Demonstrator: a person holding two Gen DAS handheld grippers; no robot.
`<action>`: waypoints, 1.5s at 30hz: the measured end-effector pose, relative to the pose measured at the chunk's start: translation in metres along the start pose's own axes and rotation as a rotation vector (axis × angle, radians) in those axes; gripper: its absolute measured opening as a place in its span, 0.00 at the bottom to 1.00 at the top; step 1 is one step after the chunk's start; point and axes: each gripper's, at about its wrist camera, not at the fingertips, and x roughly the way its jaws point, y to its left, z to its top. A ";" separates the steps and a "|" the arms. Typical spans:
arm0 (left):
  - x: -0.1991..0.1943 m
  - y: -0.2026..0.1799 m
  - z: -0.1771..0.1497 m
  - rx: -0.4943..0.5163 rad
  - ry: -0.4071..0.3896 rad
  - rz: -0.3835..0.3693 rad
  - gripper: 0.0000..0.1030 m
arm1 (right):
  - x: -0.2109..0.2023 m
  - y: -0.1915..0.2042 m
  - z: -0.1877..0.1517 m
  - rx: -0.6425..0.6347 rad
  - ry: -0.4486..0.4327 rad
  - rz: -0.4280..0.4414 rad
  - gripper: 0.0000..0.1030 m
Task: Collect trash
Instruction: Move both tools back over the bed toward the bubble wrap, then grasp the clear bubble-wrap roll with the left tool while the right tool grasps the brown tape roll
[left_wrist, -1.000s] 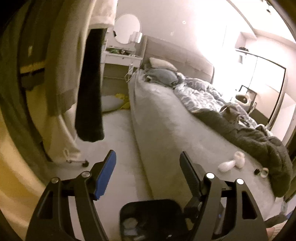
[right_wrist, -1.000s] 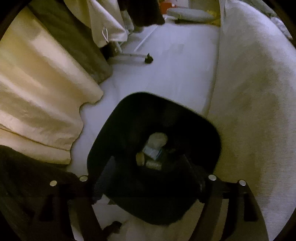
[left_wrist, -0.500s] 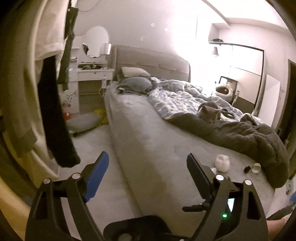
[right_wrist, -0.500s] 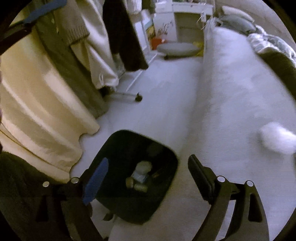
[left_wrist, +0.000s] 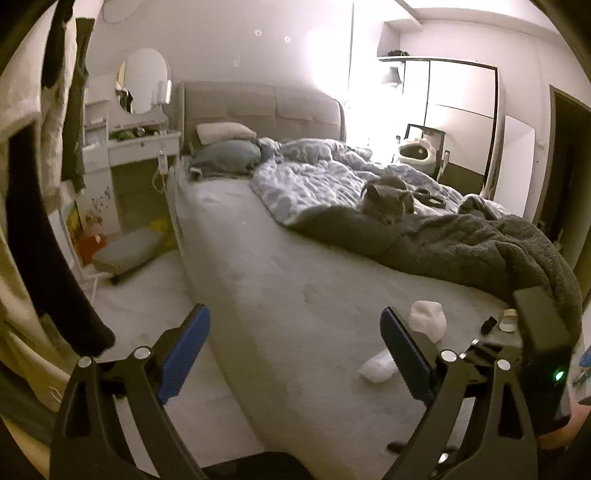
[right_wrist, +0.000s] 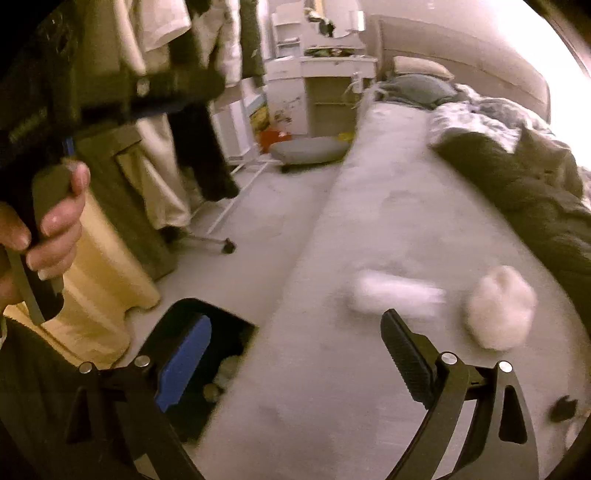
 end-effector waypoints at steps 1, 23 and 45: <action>0.005 -0.003 0.000 -0.008 0.006 -0.010 0.92 | -0.005 -0.006 -0.002 0.009 -0.009 -0.009 0.92; 0.087 -0.082 -0.031 0.117 0.164 -0.076 0.92 | -0.069 -0.115 -0.034 0.166 -0.115 -0.152 0.92; 0.147 -0.108 -0.072 0.099 0.348 -0.119 0.73 | -0.128 -0.204 -0.086 0.317 -0.167 -0.261 0.92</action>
